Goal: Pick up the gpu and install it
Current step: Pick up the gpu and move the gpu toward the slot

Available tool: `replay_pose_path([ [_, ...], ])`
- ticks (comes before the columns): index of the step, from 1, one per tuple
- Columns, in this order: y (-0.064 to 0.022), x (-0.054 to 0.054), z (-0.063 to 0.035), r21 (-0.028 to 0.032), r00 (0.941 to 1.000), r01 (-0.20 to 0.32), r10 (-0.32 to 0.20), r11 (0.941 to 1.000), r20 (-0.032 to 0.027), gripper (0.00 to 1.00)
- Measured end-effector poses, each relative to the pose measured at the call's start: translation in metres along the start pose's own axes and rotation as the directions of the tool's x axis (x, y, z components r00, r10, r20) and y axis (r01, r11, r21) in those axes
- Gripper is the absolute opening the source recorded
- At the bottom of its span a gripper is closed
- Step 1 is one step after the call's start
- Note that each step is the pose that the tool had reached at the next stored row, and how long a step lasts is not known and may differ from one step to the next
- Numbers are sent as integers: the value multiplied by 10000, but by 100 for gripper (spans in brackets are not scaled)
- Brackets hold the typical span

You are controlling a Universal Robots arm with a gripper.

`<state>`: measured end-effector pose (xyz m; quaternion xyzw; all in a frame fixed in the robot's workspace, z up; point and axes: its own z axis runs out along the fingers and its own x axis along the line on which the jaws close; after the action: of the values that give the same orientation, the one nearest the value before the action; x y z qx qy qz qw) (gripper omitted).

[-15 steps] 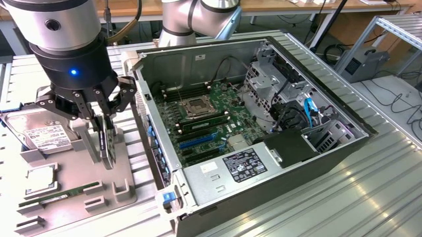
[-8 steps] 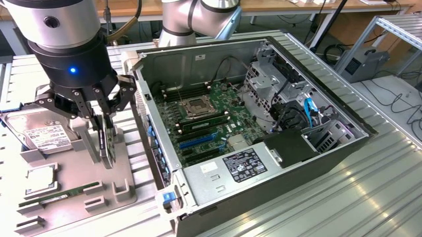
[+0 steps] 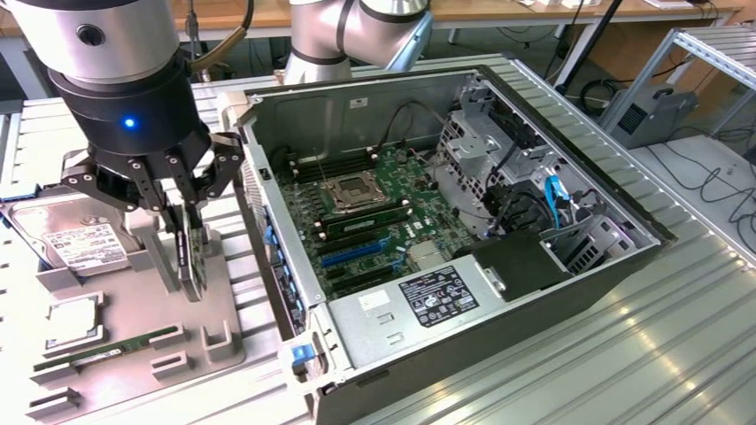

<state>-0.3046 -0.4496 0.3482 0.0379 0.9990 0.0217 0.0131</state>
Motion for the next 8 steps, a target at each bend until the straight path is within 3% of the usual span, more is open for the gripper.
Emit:
replay_pose_path([
  [8,1,-1,-22,0,10000,0,0,10000,0,26],
])
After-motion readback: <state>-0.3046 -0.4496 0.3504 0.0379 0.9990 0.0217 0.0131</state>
